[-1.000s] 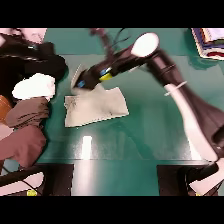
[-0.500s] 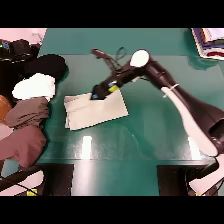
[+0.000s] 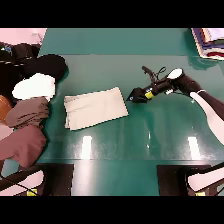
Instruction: Fold the shirts.
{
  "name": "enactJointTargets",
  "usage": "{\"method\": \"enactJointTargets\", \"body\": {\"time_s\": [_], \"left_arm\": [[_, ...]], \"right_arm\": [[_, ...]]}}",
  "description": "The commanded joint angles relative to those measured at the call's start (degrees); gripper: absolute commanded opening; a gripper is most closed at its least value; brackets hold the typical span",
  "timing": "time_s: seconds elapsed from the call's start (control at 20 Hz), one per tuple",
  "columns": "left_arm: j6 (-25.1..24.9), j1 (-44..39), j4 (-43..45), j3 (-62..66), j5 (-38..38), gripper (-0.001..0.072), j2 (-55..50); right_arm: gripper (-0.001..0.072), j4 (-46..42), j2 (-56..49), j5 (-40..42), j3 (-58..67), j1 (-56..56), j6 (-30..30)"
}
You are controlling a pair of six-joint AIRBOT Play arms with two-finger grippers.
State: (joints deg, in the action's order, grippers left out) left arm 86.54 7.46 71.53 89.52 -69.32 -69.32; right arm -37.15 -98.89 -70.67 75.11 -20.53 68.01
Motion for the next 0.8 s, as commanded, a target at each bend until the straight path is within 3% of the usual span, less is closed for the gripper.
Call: {"method": "enactJointTargets", "body": {"time_s": [0.0, 0.2, 0.25, 0.35, 0.4, 0.45, 0.75], "left_arm": [[0.0, 0.0, -0.4, -0.1, 0.3, 0.0026, -0.2], [0.0, 0.0, -0.4, -0.1, 0.3, 0.0026, -0.2], [0.0, 0.0, -0.4, -0.1, 0.1, 0.0027, -0.2], [0.0, 0.0, -1.4, -0.1, -1.1, 0.0026, -0.2], [0.0, -0.2, -2.0, -0.1, -1.5, 0.0026, -0.2], [0.0, -0.9, -1.8, -0.1, -1.4, 0.0025, -0.2], [0.0, -11.9, -1.4, -0.1, 0.4, 0.0025, -0.2]], "right_arm": [[0.0581, 4.3, -6.1, 0.5, 1.4, -1.7, -0.2], [0.0568, 4.7, -13.7, 1.2, 12.1, -8.5, -0.2], [0.0478, 4.6, -14.9, 1.7, 14.5, -9.7, -0.2], [0.0179, 4.4, -16.5, 2.2, 18.9, -11.3, -0.2], [0.0064, 4.1, -17.0, 2.2, 20.5, -11.3, -0.2], [0.0018, 4.0, -17.0, 2.2, 21.5, -11.2, -0.2], [0.0017, 3.5, -10.9, 0.8, 21.6, -1.7, 2.6]]}}
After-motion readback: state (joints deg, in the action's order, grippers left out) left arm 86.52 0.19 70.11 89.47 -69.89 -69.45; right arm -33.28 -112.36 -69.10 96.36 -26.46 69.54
